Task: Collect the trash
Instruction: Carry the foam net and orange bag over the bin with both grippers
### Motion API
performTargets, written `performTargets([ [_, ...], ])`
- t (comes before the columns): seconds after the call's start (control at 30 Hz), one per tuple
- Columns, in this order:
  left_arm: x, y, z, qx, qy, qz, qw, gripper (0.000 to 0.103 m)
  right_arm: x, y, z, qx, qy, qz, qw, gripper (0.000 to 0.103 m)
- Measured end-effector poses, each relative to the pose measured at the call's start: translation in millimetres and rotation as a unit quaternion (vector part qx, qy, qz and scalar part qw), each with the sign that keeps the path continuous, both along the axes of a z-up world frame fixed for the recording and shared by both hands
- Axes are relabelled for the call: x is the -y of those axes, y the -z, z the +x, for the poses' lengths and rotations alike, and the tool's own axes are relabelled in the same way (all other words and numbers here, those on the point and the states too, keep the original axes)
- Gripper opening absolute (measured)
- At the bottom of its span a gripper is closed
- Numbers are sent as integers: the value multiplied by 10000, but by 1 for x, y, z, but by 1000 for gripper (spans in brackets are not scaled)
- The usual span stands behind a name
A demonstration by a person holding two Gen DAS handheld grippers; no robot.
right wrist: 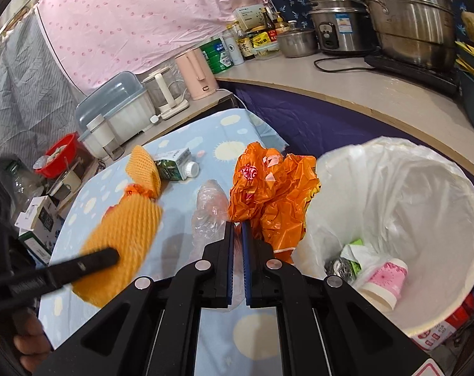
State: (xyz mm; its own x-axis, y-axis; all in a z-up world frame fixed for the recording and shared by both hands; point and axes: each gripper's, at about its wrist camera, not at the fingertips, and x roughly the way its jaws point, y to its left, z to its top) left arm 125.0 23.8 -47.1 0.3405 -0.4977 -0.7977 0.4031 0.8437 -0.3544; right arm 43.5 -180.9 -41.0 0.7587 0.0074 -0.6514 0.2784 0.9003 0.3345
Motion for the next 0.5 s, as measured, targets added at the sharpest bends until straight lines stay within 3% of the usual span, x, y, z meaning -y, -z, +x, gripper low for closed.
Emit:
performTargets([
  [0.2, -2, 11, -11, -54, -54, 187, 9998, 21, 7, 2, -16, -5, 52, 31, 10000, 5],
  [0.5, 62, -32, -31, 636, 395, 291, 9968, 21, 44, -9, -35, 115, 550, -110, 9984, 5],
])
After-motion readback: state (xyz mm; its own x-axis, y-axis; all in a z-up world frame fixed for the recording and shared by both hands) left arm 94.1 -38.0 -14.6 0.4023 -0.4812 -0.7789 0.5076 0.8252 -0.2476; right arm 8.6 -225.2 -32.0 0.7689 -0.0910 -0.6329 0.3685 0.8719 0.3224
